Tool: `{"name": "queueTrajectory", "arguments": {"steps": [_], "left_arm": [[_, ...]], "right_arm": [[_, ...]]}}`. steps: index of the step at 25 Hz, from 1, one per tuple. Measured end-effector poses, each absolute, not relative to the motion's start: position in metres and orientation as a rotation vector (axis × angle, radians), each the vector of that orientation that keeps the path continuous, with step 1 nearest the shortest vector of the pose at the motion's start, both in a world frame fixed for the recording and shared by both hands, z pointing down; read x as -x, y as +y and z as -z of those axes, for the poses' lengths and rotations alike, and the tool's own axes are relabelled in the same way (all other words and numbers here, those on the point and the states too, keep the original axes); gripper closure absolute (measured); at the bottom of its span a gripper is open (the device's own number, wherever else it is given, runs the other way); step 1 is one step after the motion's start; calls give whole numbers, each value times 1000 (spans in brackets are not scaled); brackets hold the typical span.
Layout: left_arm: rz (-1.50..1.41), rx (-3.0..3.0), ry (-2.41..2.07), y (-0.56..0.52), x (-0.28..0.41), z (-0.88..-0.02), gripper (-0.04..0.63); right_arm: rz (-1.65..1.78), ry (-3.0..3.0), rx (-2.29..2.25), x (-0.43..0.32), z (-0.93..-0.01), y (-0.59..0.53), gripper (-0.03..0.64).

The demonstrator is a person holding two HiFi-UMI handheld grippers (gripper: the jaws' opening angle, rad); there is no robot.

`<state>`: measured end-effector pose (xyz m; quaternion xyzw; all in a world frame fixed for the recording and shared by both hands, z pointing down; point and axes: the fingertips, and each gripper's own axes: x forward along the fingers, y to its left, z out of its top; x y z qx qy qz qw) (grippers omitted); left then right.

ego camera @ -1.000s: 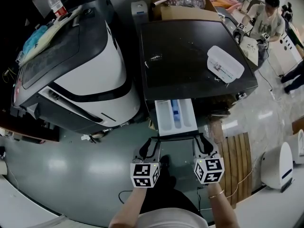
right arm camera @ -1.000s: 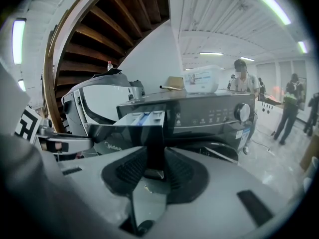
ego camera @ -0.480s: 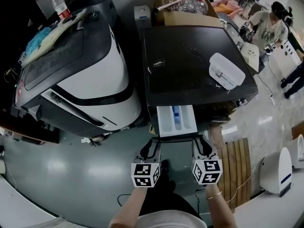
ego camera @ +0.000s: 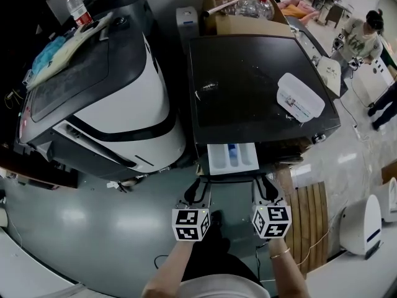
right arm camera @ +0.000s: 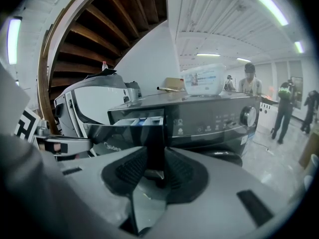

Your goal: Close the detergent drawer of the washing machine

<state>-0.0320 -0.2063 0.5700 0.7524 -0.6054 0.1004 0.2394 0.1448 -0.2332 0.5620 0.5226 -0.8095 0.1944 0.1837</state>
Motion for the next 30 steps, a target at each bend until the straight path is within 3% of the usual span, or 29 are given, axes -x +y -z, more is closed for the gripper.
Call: {"name": "queueTrajectory", "arguments": {"steps": [30], "left_arm": [[-293, -2079, -1637, -278, 51, -568, 483]], "right_arm": [[-567, -2254, -1549, -126, -559, -305, 522]]}}
